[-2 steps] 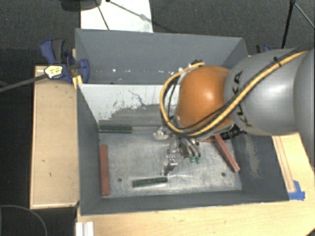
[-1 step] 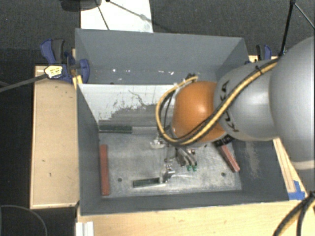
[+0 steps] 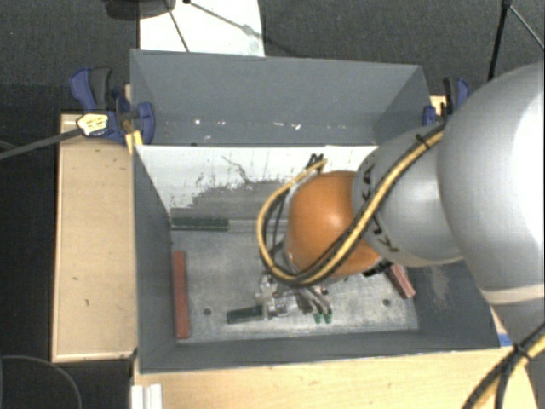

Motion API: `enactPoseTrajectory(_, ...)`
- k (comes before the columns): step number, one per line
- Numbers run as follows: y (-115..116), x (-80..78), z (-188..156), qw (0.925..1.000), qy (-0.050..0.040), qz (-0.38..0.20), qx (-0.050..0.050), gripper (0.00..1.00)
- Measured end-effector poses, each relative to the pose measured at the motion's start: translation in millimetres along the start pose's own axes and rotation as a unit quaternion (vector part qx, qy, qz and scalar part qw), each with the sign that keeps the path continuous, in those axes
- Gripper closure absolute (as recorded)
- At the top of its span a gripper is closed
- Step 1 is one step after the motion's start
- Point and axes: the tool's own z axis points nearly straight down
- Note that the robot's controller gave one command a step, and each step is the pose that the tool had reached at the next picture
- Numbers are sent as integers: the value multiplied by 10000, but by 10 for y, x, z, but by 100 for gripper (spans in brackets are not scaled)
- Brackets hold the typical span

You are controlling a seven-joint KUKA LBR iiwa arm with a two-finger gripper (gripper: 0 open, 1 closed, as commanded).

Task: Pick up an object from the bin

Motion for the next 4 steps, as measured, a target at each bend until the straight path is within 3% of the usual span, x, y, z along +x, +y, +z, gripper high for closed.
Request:
enactPoseTrajectory(1, 2, -2, 1, 10000, -1, 2, -2, 100)
enactPoseTrajectory(2, 110, -149, -440, 10000, 33, -48, -9, 100)
enactPoseTrajectory(3, -41, -39, -1229, 9998, 16, 186, -14, 0)
enactPoseTrajectory(4, -40, -38, -1228, 9998, 18, 189, -14, 0)
